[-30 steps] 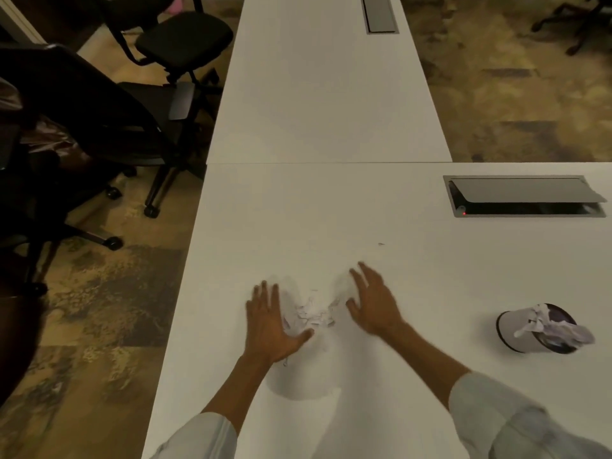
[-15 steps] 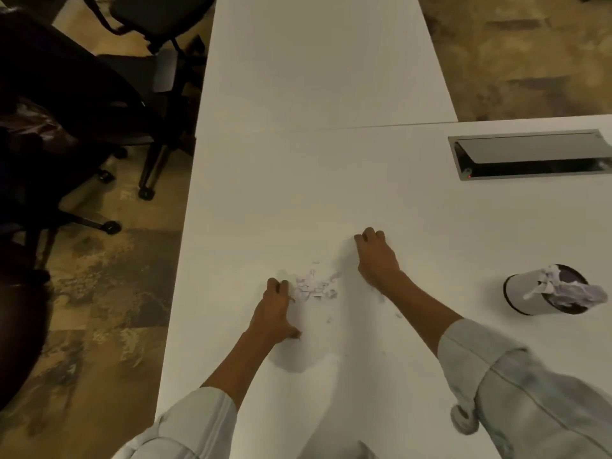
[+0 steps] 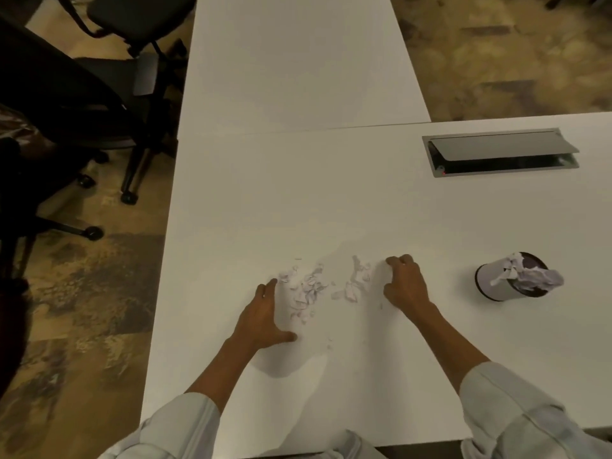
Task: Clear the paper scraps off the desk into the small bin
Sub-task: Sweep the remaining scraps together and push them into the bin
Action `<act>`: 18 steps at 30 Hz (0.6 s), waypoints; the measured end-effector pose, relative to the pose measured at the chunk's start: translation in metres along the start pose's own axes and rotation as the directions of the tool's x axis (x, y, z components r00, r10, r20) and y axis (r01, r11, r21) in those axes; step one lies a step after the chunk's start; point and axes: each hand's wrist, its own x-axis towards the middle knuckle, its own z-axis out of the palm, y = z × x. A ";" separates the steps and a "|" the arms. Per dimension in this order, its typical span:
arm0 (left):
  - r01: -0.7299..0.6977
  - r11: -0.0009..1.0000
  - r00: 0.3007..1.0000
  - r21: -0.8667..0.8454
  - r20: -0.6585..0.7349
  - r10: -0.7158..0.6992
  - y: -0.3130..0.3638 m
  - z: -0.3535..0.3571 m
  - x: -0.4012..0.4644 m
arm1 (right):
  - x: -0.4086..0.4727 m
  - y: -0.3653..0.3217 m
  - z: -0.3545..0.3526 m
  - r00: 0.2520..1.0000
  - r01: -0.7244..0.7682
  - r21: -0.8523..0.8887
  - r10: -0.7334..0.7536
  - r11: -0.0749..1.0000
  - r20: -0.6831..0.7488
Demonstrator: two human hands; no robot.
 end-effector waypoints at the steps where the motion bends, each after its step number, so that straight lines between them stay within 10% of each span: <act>1: 0.008 1.000 1.000 0.006 0.020 -0.009 0.001 0.004 -0.003 | 0.001 -0.004 0.002 1.000 0.022 -0.004 -0.022 1.000 0.000; 9: 0.005 0.970 1.000 -0.242 -0.025 -0.011 0.045 0.051 -0.035 | -0.019 -0.064 0.042 0.954 0.269 0.154 -0.285 0.951 0.094; 14: 0.089 0.993 0.990 -0.073 -0.099 -0.096 0.039 0.059 -0.054 | -0.053 -0.005 0.024 0.998 0.033 0.376 -0.008 0.926 -0.066; 18: 0.196 0.975 0.976 -0.101 -0.075 -0.204 0.030 0.067 -0.064 | -0.087 0.049 0.021 0.980 -0.188 0.285 0.160 0.940 0.118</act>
